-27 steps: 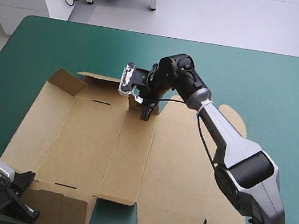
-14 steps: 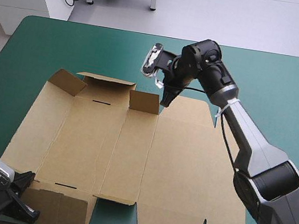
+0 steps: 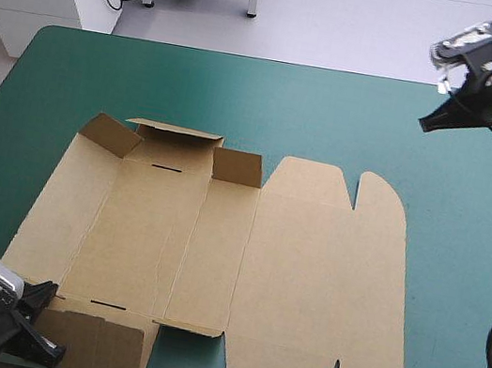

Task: Fold the box

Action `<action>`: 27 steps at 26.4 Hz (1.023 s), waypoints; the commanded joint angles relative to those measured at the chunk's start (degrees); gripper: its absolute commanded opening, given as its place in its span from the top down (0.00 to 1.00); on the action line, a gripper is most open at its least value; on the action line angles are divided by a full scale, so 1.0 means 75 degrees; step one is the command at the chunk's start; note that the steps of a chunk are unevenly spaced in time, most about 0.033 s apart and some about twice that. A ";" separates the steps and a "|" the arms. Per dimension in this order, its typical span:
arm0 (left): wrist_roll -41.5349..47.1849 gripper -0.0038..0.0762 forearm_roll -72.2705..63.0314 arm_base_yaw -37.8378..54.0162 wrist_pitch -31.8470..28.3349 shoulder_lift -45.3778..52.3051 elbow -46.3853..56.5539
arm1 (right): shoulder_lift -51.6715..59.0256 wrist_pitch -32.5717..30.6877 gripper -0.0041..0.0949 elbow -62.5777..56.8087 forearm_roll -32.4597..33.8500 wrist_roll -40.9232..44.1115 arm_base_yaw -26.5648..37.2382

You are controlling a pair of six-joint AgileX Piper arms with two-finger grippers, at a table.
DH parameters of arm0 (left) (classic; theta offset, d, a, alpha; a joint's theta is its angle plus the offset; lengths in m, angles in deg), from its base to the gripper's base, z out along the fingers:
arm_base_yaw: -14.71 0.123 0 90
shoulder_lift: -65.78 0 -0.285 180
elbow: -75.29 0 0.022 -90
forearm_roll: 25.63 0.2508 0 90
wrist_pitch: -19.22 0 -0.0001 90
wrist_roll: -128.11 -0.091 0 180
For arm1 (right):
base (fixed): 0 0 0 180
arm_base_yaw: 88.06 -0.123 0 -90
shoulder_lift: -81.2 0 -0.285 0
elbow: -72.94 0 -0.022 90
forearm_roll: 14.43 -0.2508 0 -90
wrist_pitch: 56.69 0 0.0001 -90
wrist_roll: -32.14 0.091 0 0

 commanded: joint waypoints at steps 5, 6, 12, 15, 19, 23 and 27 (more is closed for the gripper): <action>0.0013 0.96 -0.0130 -0.0001 -0.0507 -0.0100 -0.0192 | 0.2027 0.0148 0.97 -0.2096 -0.1813 0.0043 0.2169; 0.0013 0.96 -0.0130 -0.0001 -0.0507 -0.0100 -0.0192 | 0.2207 0.0049 0.97 -0.2394 -0.2000 0.0043 0.2324; 0.0013 0.96 -0.0130 -0.0001 -0.0507 -0.0100 -0.0192 | 0.3245 0.0124 0.97 -0.4303 -0.2835 0.0052 0.2490; 0.0013 0.96 -0.0130 -0.0001 -0.0507 -0.0100 -0.0192 | 0.3756 0.0284 0.97 -0.5100 -0.3015 0.0034 0.2490; 0.0029 0.96 -0.0130 -0.0001 -0.0507 -0.0100 -0.0192 | 0.4361 0.0395 0.97 -0.5973 -0.2983 0.0013 0.2490; 0.0414 0.96 -0.0130 -0.0001 -0.0546 -0.0116 -0.0192 | 0.4938 0.0642 0.97 -0.6523 -0.2968 0.0013 0.2490; 0.0506 0.96 -0.0098 -0.0001 -0.0543 -0.0482 -0.0518 | 0.5419 0.1039 0.97 -0.6893 -0.2935 0.0013 0.2475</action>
